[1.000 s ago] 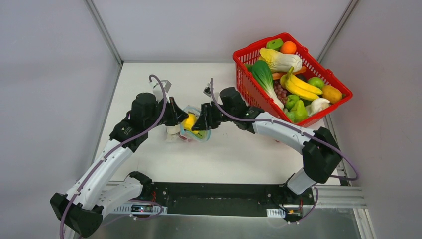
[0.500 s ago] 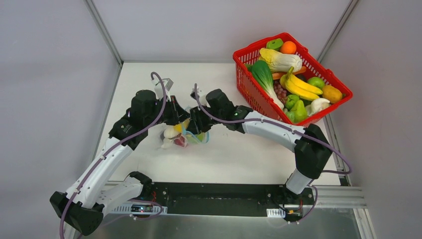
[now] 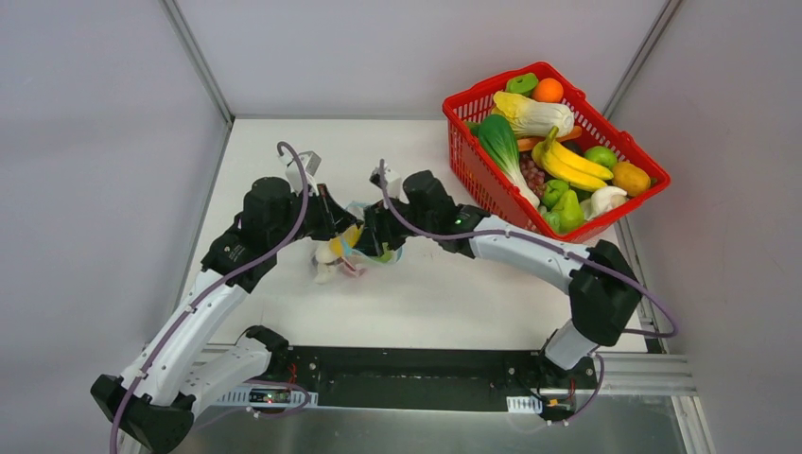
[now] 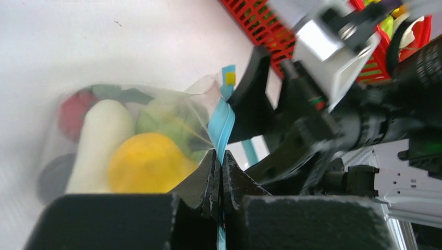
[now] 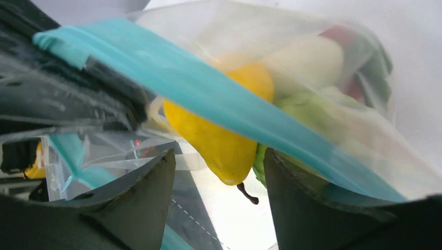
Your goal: Place the food in the zip-top bag and seal the zipper
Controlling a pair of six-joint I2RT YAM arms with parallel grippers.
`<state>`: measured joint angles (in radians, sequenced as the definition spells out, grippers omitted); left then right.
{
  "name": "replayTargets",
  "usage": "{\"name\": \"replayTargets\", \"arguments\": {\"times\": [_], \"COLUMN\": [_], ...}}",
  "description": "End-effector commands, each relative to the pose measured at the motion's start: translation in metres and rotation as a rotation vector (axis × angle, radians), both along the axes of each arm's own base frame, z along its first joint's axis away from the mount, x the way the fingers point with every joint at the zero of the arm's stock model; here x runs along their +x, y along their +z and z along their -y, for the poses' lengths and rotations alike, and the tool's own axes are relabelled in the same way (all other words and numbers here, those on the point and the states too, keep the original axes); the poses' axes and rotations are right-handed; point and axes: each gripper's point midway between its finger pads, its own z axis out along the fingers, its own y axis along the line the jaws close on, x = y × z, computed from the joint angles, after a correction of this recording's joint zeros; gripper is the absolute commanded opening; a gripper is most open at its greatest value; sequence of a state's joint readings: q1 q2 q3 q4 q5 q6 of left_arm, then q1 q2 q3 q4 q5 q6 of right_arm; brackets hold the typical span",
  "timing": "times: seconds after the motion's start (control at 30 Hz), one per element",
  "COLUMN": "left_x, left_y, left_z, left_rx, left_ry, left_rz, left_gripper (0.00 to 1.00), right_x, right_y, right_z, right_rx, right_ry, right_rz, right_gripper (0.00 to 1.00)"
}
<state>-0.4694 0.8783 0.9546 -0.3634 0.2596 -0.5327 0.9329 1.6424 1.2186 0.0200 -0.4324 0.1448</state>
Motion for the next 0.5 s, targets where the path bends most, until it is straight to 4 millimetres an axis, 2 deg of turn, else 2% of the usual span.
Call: {"name": "replayTargets", "arguments": {"times": [0.0, 0.2, 0.27, 0.37, 0.47], "left_x": [0.005, 0.007, 0.008, 0.008, 0.007], "left_y": [0.025, 0.023, 0.022, 0.023, 0.025], "left_z": [-0.009, -0.014, -0.013, -0.01, -0.008], "left_rx": [-0.024, -0.011, -0.01, -0.013, -0.004], "left_ry": [0.056, 0.081, 0.079, 0.065, 0.044], "left_rz": [0.102, 0.103, 0.099, 0.097, 0.101], "left_gripper": [0.0, 0.0, 0.0, 0.0, 0.0], "right_x": [0.009, -0.015, -0.015, 0.012, 0.04], "right_y": [0.065, 0.101, 0.109, 0.106, 0.087], "right_z": [0.02, 0.043, 0.052, 0.071, 0.098], "right_rx": [0.176, 0.262, 0.269, 0.213, 0.139], "right_ry": [-0.034, 0.05, 0.026, -0.158, -0.299], "right_rz": [0.026, 0.047, 0.089, 0.191, 0.259], "right_gripper": [0.68, 0.71, 0.71, 0.71, 0.71]}}
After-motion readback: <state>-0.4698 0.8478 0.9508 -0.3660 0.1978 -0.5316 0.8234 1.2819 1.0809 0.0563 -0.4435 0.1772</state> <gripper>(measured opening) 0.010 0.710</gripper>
